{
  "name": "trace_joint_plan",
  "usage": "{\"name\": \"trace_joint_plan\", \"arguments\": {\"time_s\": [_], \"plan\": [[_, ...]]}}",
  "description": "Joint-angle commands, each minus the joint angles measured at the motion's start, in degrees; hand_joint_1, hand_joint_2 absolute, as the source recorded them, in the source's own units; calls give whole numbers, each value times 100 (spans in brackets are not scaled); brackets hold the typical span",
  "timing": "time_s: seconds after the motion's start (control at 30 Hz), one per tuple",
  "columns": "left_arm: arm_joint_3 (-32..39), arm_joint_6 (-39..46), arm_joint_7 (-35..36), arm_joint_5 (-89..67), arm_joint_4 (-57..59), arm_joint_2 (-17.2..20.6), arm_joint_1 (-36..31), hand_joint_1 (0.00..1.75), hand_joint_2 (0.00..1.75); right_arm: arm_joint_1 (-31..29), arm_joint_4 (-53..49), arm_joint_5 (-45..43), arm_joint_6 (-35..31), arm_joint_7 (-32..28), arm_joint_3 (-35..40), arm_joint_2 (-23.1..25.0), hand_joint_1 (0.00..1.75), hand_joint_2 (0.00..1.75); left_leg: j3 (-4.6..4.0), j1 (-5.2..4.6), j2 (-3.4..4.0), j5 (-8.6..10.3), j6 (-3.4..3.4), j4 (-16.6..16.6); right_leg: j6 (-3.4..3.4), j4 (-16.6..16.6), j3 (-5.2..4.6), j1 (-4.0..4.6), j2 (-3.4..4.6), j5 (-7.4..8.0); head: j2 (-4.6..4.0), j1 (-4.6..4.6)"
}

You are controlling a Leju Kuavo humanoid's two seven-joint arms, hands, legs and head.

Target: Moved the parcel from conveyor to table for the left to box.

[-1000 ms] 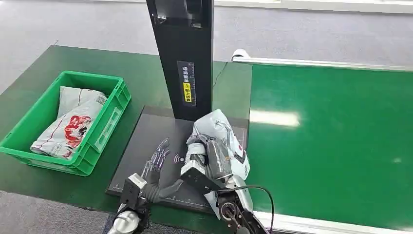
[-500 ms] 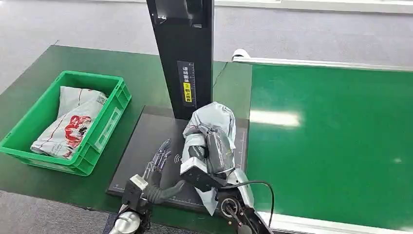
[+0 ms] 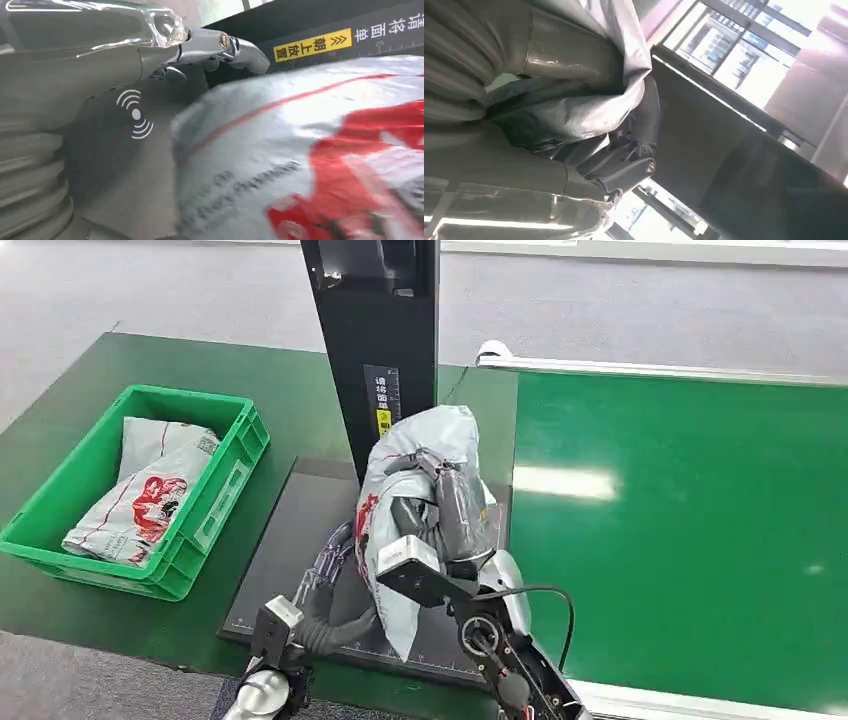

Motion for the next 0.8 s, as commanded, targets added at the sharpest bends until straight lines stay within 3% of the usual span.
{"name": "trace_joint_plan", "arguments": {"time_s": [0.03,0.17,0.23,0.37,0.57,0.8], "plan": [[-122,-18,30,17,554,48,-359,0,175,-313,-44,69,79,287,271,-208,175,175,-4,2,-37,4,10,2,-4,-1,2,0,15,2,0,0],[-68,54,84,52,518,97,-347,0,175,192,1102,-68,282,282,305,-197,175,175,14,6,-52,10,12,-16,-6,-21,23,3,11,7,0,0],[-36,70,122,52,394,130,-238,0,175,389,1874,-121,69,20,282,-114,175,175,32,7,-27,4,5,-23,-4,-27,37,3,10,3,0,0],[68,102,171,77,230,153,-53,0,175,624,2846,-87,92,72,177,1,175,175,32,7,-35,4,8,-26,-6,-30,38,3,15,3,0,0],[109,96,251,43,169,114,-7,0,175,811,3275,-122,130,83,98,57,175,175,14,4,-29,1,6,-13,-4,-15,21,2,11,1,0,2],[167,95,263,29,288,116,-80,0,175,1011,3431,-191,138,107,41,99,175,175,61,10,-34,5,6,-23,-11,-24,61,5,17,5,0,0]]}}
